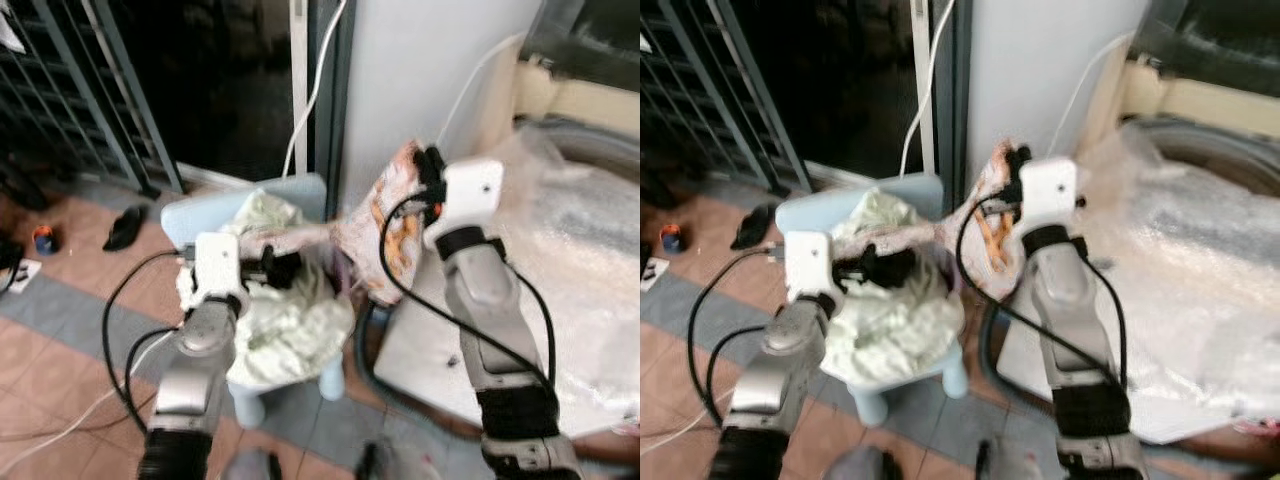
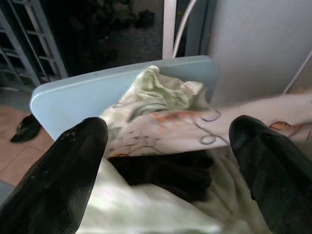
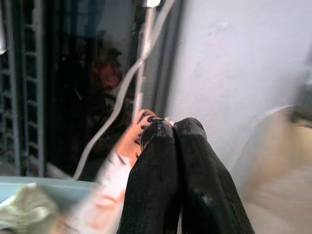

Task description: Clothes washing

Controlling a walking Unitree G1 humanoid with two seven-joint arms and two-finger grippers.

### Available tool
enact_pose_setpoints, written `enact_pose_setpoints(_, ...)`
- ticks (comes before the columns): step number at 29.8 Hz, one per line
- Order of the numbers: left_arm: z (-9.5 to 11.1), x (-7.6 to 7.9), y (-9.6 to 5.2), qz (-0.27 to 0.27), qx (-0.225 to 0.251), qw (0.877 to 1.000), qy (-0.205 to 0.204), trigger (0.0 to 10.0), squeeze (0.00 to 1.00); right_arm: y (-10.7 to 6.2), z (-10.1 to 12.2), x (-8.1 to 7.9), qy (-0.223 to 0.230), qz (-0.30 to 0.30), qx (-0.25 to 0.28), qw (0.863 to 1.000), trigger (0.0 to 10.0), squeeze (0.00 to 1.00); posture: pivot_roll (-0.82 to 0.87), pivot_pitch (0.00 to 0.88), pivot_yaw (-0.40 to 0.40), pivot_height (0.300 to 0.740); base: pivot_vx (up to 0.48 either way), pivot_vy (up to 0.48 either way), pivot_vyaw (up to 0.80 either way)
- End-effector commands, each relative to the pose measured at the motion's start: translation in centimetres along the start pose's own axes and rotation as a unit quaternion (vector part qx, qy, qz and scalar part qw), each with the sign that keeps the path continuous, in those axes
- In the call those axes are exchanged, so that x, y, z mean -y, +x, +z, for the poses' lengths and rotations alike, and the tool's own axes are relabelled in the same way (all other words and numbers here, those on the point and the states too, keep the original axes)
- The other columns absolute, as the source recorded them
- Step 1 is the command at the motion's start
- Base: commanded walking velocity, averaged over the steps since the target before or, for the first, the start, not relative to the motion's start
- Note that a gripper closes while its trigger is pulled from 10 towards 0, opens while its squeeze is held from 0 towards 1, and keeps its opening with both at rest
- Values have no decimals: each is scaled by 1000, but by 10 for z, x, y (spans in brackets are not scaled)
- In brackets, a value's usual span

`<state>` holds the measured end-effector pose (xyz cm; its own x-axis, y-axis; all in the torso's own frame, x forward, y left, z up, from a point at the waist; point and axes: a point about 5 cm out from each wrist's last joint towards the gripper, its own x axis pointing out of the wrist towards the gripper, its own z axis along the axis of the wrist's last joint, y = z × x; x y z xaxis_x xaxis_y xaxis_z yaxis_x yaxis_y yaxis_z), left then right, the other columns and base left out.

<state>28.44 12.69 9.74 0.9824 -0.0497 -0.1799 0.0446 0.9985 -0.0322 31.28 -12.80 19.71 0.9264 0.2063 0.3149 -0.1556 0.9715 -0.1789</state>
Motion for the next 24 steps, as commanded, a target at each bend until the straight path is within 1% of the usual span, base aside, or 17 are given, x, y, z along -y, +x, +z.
enact_pose_setpoints(1,-1,8,-1,-12,-3,1000,-2,10000,0,-2,-1,9,-6,-17,-1,1000,10000,0,-42,71,56,740,0,-412,-700)
enact_pose_setpoints(14,-2,6,-2,-7,-7,1000,-1,10000,0,1,-1,12,-7,-21,-1,1000,10000,0,-42,67,51,740,0,-405,-701)
enact_pose_setpoints(16,0,7,-1,-7,-3,1000,-5,10000,0,1,-2,11,-7,-21,-1,1000,10000,0,-45,67,55,740,0,0,-688)
enact_pose_setpoints(17,3,7,-1,-7,8,1000,-7,10000,0,1,-1,12,-7,-22,0,1000,10000,0,-47,66,55,740,0,0,-663)
enact_pose_setpoints(20,5,6,0,-8,14,1000,-10,10000,0,2,-1,13,-4,-22,2,1000,10000,0,-49,64,58,740,0,0,-546)
enact_pose_setpoints(24,8,0,-1,5,27,999,-19,10000,0,1,0,11,6,-13,4,1000,10000,0,-49,64,61,740,0,0,0)
